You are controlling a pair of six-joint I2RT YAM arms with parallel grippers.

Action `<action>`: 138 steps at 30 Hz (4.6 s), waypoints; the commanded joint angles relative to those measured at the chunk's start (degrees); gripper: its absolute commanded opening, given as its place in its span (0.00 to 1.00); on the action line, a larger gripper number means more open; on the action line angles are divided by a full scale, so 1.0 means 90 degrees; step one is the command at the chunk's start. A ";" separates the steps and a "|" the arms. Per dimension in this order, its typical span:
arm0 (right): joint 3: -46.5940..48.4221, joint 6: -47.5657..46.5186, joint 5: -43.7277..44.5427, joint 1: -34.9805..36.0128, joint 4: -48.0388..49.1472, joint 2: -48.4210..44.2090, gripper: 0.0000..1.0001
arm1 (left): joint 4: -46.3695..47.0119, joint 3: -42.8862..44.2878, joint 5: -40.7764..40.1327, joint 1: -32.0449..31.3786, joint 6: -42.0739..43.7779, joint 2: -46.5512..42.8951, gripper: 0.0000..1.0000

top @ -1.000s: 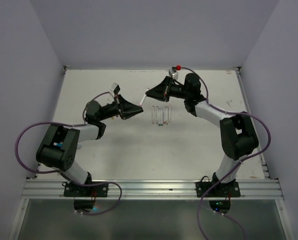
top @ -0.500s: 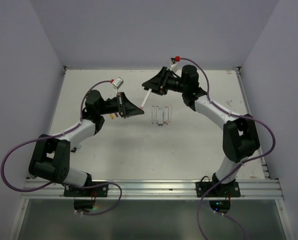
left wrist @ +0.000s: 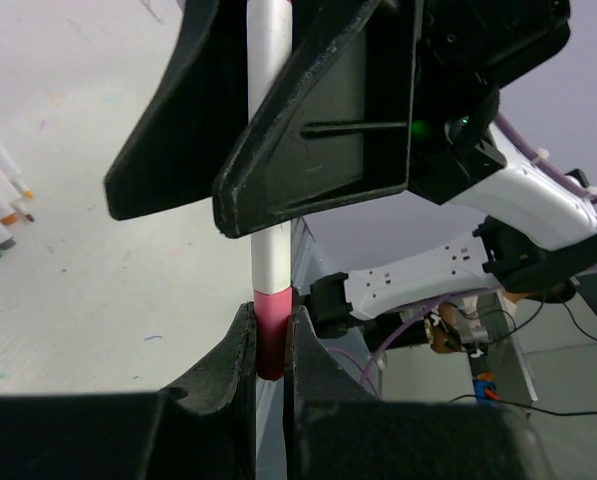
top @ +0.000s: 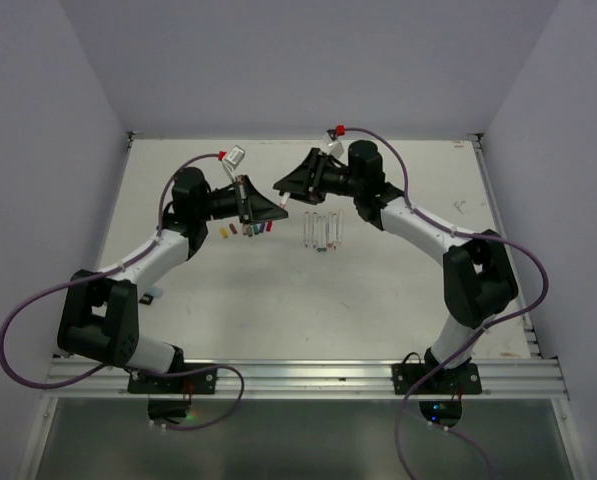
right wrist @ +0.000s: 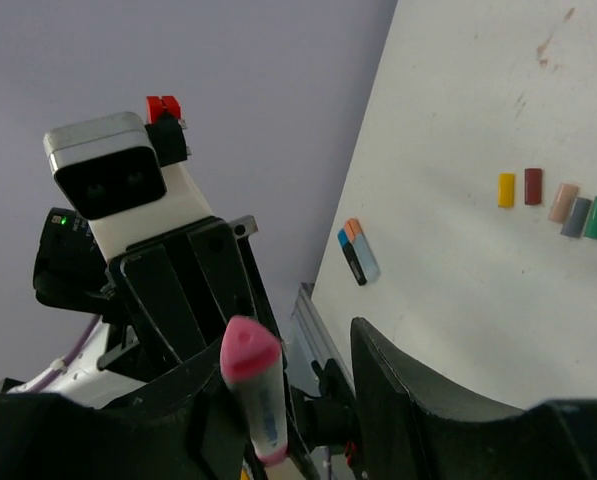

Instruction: Open the pen caps

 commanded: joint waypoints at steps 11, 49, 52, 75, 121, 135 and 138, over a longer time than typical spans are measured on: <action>0.0315 -0.0009 0.0076 0.0011 0.0040 0.0125 0.00 | -0.0644 0.0186 -0.0315 0.0090 0.0451 -0.0214 0.00; 0.2085 -0.3905 0.1668 -0.1532 -0.6405 0.0097 0.00 | -0.6191 0.1007 -0.5421 0.0724 0.4308 -0.0438 0.00; 0.1811 -0.3827 0.1629 -0.1532 -0.6376 0.0077 0.00 | -0.6200 0.0987 -0.5735 0.0754 0.4347 -0.0273 0.00; 0.1643 -0.3973 0.2254 -0.1591 -0.6737 0.0750 0.00 | -0.5263 0.0342 -0.6448 0.1066 0.4367 0.0860 0.00; 0.2737 -0.4500 0.2615 -0.1571 -0.6903 0.2625 0.10 | -0.5516 0.1251 -0.5999 0.1125 0.3772 0.1662 0.48; 0.3079 -0.4393 0.2625 -0.1542 -0.6815 0.2919 0.41 | -0.5594 0.0997 -0.5355 0.1125 0.3791 0.0685 0.50; 0.3050 -0.4286 0.2781 -0.1552 -0.6825 0.2627 0.42 | -0.5604 0.0929 -0.5266 0.1125 0.3801 0.0519 0.50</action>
